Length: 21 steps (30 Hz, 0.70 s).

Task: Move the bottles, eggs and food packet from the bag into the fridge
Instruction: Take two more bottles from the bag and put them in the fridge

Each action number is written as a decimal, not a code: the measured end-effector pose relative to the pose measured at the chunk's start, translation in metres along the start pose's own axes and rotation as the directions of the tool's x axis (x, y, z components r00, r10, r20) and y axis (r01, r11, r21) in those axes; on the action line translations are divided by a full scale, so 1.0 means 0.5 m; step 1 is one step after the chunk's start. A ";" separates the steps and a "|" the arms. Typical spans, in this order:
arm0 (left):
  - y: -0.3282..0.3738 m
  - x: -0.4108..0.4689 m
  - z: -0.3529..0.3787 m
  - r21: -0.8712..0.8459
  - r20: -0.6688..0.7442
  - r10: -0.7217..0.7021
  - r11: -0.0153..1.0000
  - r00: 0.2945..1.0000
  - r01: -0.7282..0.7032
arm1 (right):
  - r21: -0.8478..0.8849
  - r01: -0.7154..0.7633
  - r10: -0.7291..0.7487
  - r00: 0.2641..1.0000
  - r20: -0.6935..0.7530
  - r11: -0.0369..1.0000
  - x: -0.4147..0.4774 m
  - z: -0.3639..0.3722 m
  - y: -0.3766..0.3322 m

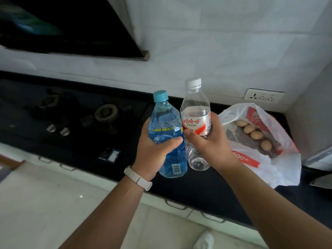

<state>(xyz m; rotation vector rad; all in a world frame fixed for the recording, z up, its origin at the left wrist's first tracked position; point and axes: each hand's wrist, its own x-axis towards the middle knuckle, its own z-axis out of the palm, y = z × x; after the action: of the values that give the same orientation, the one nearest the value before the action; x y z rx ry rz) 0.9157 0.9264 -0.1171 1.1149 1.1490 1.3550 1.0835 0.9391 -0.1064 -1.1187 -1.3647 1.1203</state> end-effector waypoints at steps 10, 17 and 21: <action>0.046 -0.150 -0.355 0.035 -0.240 0.006 0.999 0.971 0.003 | -0.036 -0.028 0.035 0.981 0.189 0.999 -0.065 0.365 -0.047; 0.072 -0.289 -0.605 0.053 -0.402 0.018 0.999 0.916 0.004 | -0.007 -0.012 0.014 0.940 0.341 1.000 -0.143 0.627 -0.073; 0.096 -0.375 -0.712 0.025 -0.550 0.020 1.000 0.835 -0.007 | -0.030 0.007 0.007 0.904 0.428 1.000 -0.182 0.749 -0.085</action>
<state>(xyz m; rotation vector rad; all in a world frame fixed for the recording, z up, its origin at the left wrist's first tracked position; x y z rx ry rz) 0.5723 0.7114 -0.1216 0.7554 1.5699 1.7431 0.7142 0.8210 -0.1019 -0.9229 -1.7237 1.4061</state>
